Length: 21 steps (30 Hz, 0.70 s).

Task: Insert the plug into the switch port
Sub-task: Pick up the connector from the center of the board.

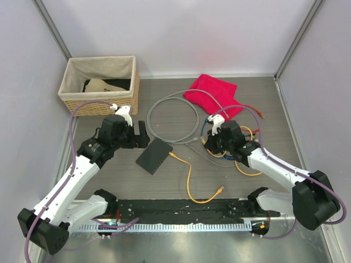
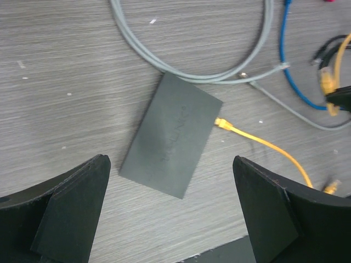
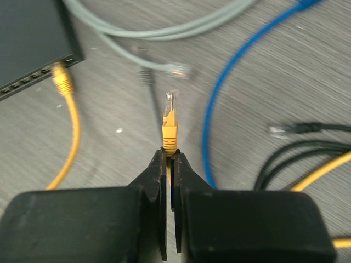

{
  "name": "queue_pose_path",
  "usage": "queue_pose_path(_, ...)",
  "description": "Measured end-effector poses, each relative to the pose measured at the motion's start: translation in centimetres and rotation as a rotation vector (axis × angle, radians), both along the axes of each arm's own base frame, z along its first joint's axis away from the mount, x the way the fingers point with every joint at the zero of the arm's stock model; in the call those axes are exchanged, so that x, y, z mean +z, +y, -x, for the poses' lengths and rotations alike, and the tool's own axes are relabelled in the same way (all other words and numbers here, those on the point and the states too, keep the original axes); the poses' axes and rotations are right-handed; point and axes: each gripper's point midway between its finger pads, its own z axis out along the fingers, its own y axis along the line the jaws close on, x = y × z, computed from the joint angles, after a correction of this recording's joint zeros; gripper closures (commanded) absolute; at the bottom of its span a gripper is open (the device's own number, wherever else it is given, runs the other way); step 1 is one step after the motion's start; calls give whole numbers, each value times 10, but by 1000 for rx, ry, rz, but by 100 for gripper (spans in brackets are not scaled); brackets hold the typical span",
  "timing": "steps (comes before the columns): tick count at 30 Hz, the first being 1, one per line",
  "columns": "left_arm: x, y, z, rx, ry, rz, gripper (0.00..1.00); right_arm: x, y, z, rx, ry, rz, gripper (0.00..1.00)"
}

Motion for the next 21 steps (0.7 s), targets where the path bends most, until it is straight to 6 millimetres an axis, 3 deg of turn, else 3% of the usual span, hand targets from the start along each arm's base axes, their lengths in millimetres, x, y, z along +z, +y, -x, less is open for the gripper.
queue_pose_path(6,2,-32,2,-41,49,185,2,21,32,19,122,-121,28,99)
queue_pose_path(10,-13,-65,6,-47,136,342,3,42,54,31,189,-270,28,99)
queue_pose_path(17,-21,-128,12,-115,189,428,14,39,76,51,273,-381,45,99)
queue_pose_path(21,-33,-147,6,-115,207,427,22,48,82,48,262,-427,21,99)
